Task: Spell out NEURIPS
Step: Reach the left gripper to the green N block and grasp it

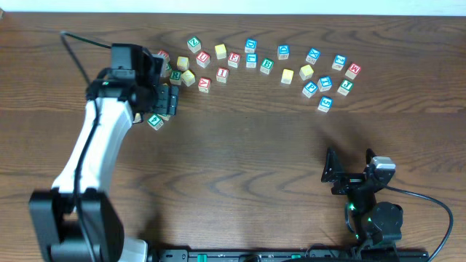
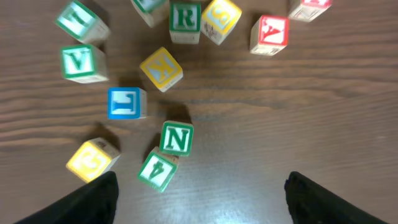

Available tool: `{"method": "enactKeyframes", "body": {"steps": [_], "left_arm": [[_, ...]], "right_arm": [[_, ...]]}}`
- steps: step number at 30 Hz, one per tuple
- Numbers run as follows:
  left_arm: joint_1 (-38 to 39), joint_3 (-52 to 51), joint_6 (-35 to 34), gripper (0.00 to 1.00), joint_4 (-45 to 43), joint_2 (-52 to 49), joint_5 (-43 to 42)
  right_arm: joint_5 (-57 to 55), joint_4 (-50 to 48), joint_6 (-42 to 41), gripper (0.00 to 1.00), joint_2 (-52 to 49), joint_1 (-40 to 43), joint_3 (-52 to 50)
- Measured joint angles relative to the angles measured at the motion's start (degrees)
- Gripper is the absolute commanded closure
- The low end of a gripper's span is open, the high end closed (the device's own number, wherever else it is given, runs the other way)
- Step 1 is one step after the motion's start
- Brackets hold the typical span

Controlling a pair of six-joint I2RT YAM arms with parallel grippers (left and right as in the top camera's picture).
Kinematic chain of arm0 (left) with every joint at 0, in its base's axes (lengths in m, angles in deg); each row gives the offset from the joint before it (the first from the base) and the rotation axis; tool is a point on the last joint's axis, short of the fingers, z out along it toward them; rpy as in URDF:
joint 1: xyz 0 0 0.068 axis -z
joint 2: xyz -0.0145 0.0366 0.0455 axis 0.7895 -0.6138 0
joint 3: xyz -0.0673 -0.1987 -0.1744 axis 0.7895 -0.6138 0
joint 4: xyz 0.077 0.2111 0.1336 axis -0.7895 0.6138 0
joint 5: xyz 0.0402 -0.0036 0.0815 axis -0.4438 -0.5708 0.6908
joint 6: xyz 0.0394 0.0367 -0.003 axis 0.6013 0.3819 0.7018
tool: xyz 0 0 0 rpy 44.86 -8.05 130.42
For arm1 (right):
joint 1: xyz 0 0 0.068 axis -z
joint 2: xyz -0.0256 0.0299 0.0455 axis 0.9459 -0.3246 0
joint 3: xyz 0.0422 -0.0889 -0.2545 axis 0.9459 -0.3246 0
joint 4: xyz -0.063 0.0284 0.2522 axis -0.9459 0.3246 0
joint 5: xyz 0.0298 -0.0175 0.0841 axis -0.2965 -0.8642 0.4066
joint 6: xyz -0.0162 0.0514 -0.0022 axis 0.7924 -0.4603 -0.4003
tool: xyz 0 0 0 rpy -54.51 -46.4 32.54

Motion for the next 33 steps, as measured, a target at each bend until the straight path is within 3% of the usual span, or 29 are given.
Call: {"method": "enactKeyframes", "body": {"steps": [4, 11, 33], "left_arm": [[0.42, 0.02, -0.42, 0.28, -1.86, -5.29, 0.68], [0.44, 0.02, -1.53, 0.31, -4.02, -9.51, 0.81], [0.44, 0.02, -1.75, 0.32, -7.98, -17.22, 5.16]], "right_arm": [[0.00, 0.00, 0.02, 0.01, 0.00, 0.00, 0.00], [0.00, 0.00, 0.00, 0.01, 0.00, 0.00, 0.00], [0.00, 0.00, 0.00, 0.01, 0.00, 0.00, 0.00]]}}
